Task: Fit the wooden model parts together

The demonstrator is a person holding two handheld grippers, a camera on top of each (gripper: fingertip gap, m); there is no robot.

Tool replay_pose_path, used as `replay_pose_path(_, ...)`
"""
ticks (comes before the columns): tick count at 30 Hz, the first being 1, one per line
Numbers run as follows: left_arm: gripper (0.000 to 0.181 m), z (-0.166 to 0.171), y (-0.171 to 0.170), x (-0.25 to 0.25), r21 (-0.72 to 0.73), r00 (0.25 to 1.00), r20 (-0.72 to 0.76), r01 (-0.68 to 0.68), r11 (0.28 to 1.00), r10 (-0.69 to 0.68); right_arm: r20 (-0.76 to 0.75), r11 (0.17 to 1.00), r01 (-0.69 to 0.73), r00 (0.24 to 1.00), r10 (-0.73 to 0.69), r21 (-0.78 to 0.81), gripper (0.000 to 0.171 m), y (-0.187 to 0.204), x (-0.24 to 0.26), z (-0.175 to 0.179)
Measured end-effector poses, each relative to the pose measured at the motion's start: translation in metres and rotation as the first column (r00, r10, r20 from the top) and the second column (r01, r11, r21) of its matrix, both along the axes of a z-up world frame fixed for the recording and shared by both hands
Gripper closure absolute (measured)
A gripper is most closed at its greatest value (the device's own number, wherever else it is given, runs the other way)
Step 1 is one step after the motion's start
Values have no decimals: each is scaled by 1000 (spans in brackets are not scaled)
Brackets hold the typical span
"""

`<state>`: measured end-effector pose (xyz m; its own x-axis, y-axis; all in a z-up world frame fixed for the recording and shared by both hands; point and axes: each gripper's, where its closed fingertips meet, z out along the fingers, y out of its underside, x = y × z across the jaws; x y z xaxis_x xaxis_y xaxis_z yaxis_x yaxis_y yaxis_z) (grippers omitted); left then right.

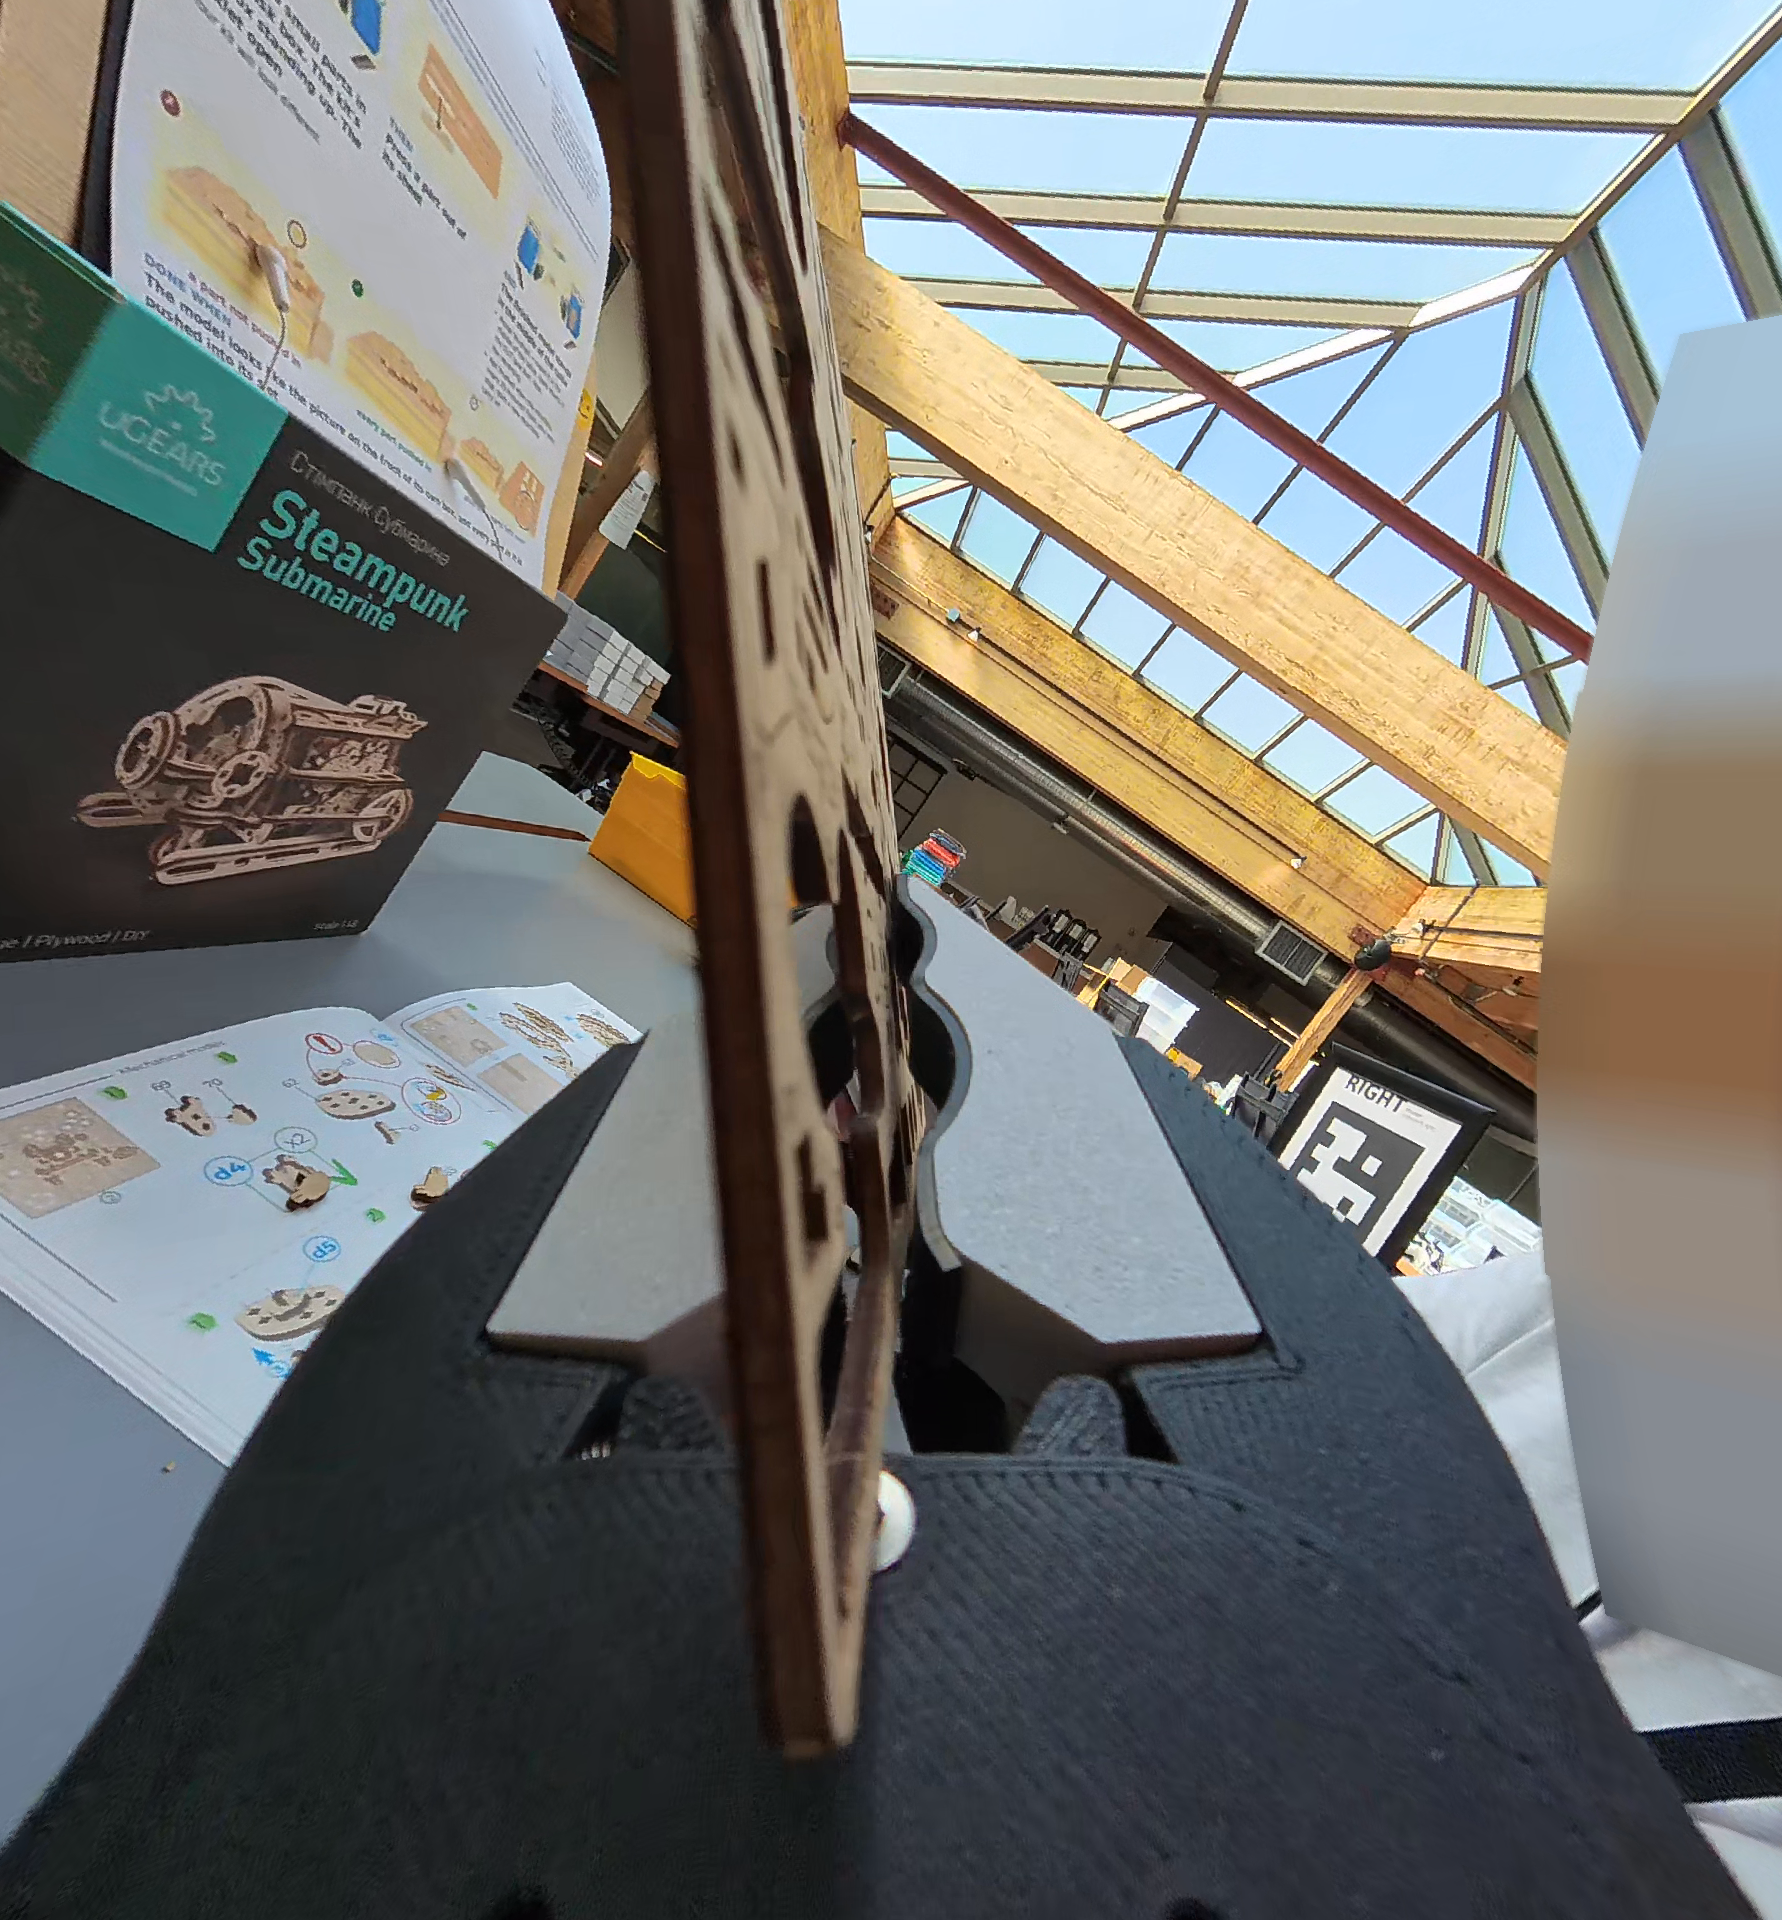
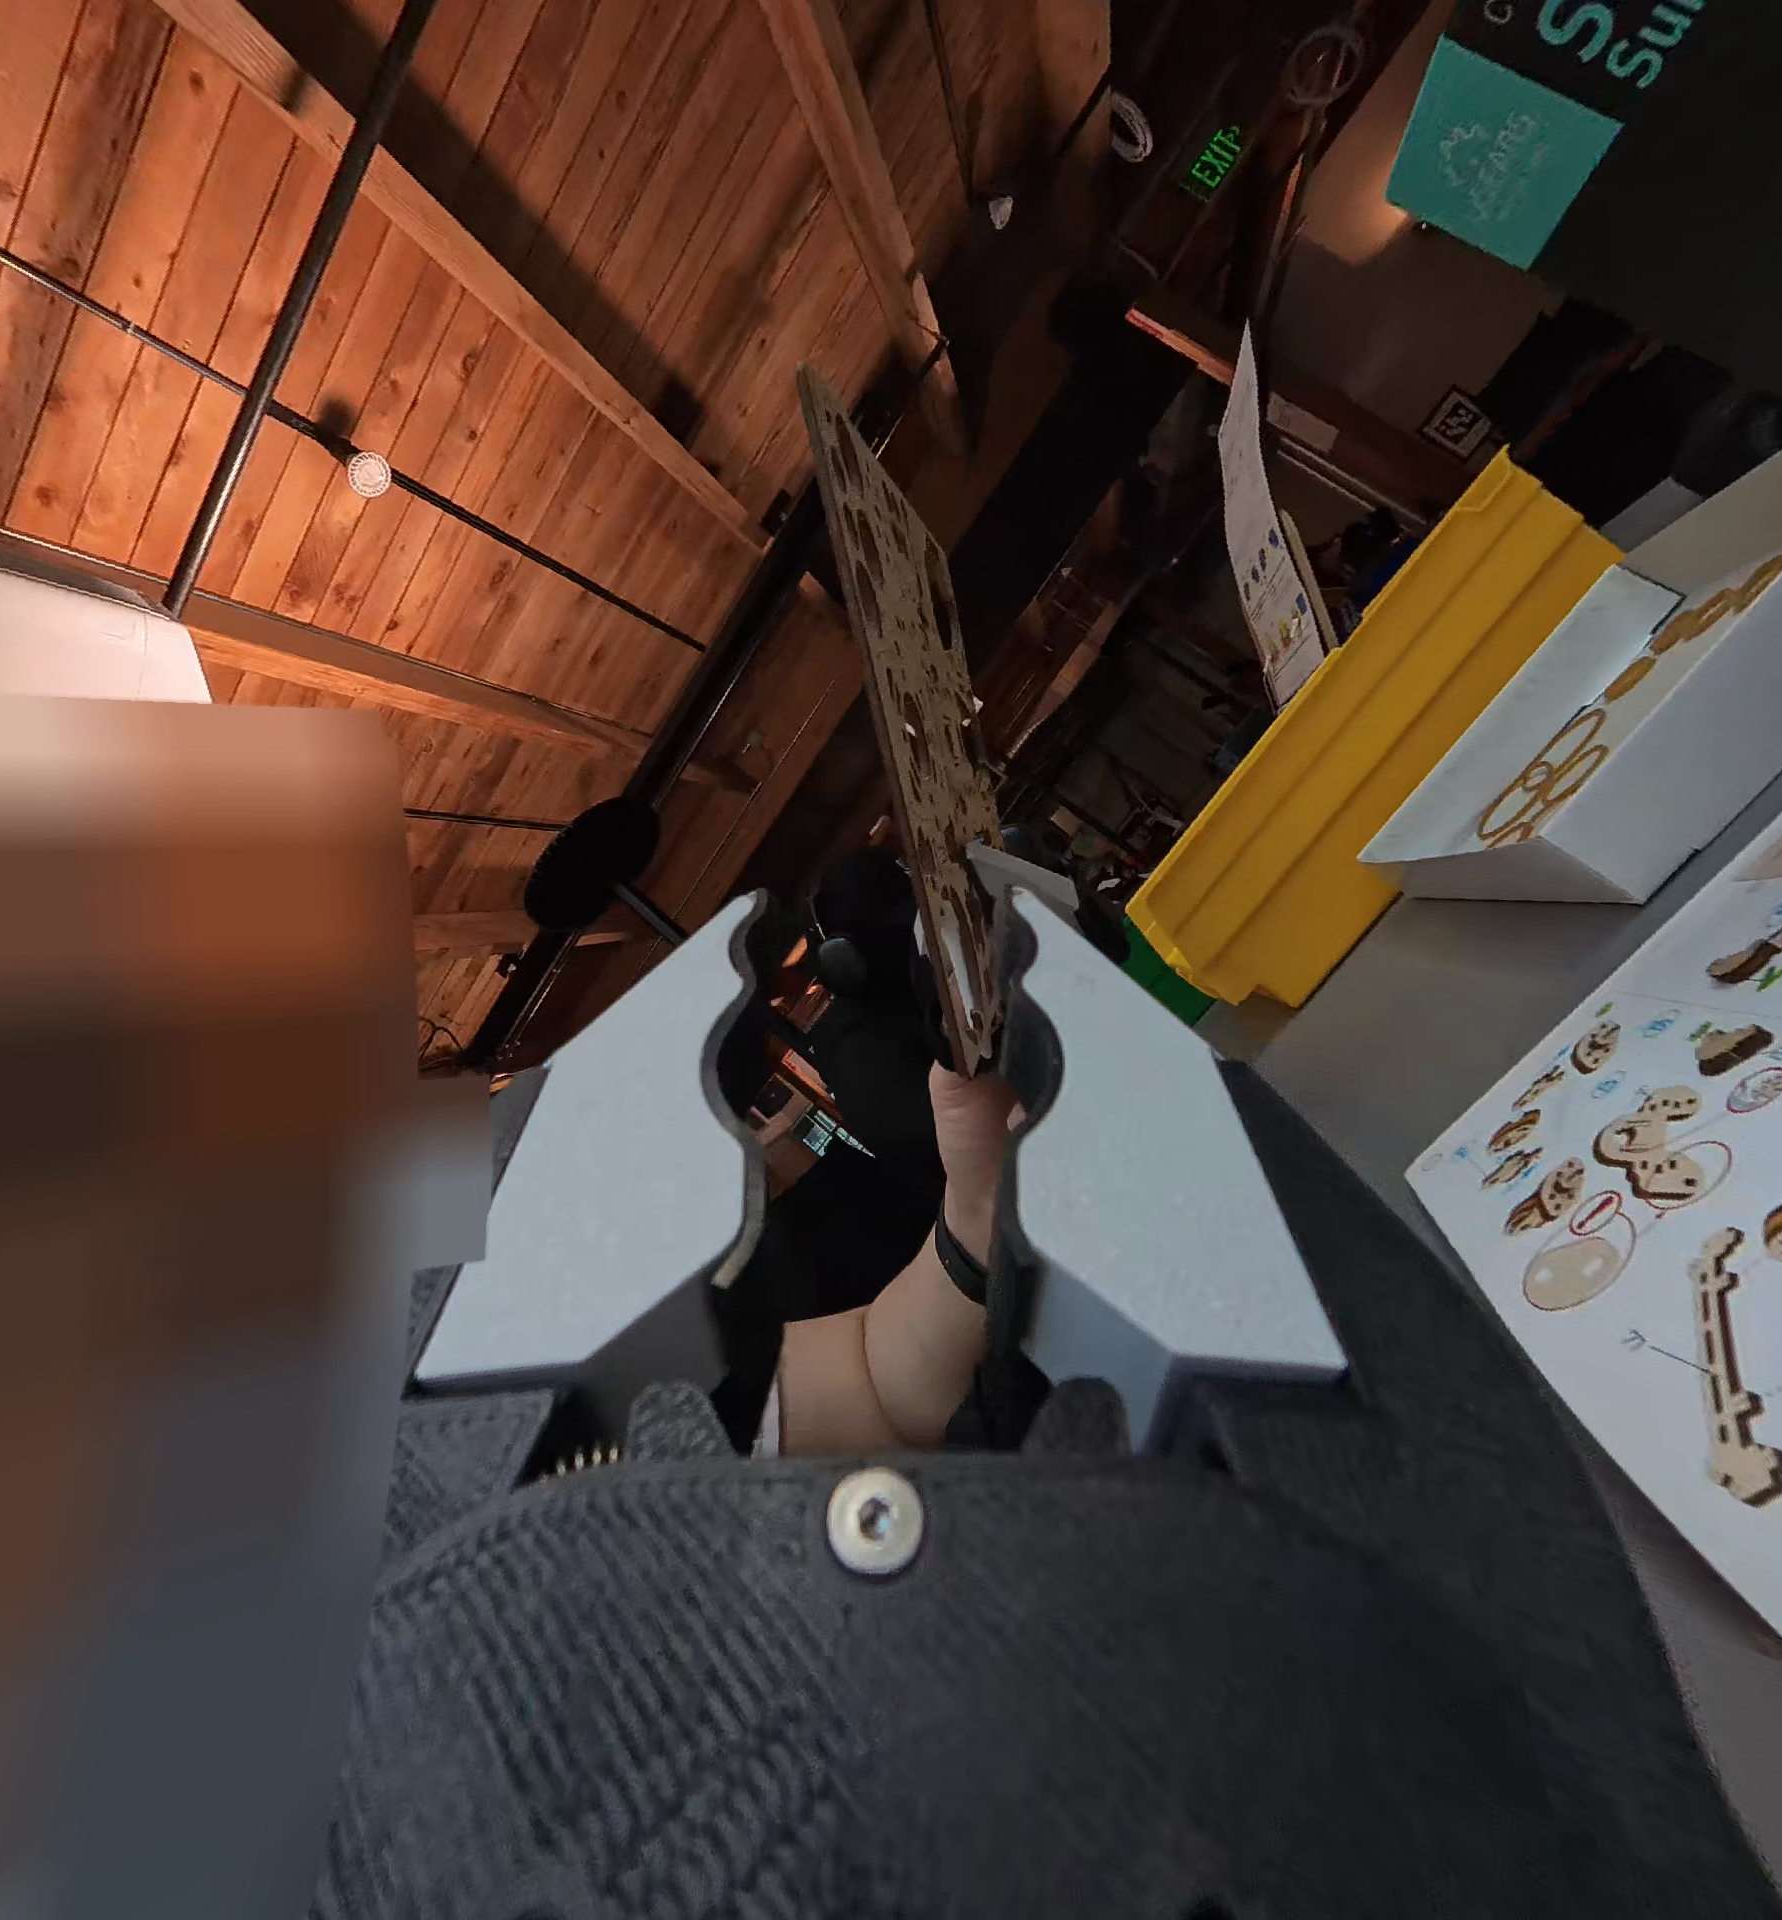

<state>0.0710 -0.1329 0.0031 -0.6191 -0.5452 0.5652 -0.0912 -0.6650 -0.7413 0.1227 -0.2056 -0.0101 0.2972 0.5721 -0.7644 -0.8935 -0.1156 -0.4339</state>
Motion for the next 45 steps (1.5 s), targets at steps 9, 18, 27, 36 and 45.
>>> replay_pose_path(9, 181, -1, -2, 0, -8, 999, 0, 42, 999, -42, -153, 992, -113, 981, 120, 57, 130, -3, -6, 6)
replay_pose_path(18, 181, 2, -8, -3, -40, 994, 17, 105, 994, -104, -109, 988, -147, 983, 150, 37, 128, 1, -17, 3)
replay_pose_path(27, 181, 8, -4, -6, -103, 989, 44, 147, 984, -143, 455, 978, -171, 866, 208, -122, 131, 8, -84, -23)
replay_pose_path(36, 181, 10, 8, -7, -90, 992, 60, 112, 990, -107, 914, 914, -224, 150, 376, -339, 135, -10, -170, -119)
replay_pose_path(45, 181, 10, 3, -7, -38, 993, 58, 105, 994, -103, 898, 892, -164, 57, 436, -422, 135, -2, -183, -143)
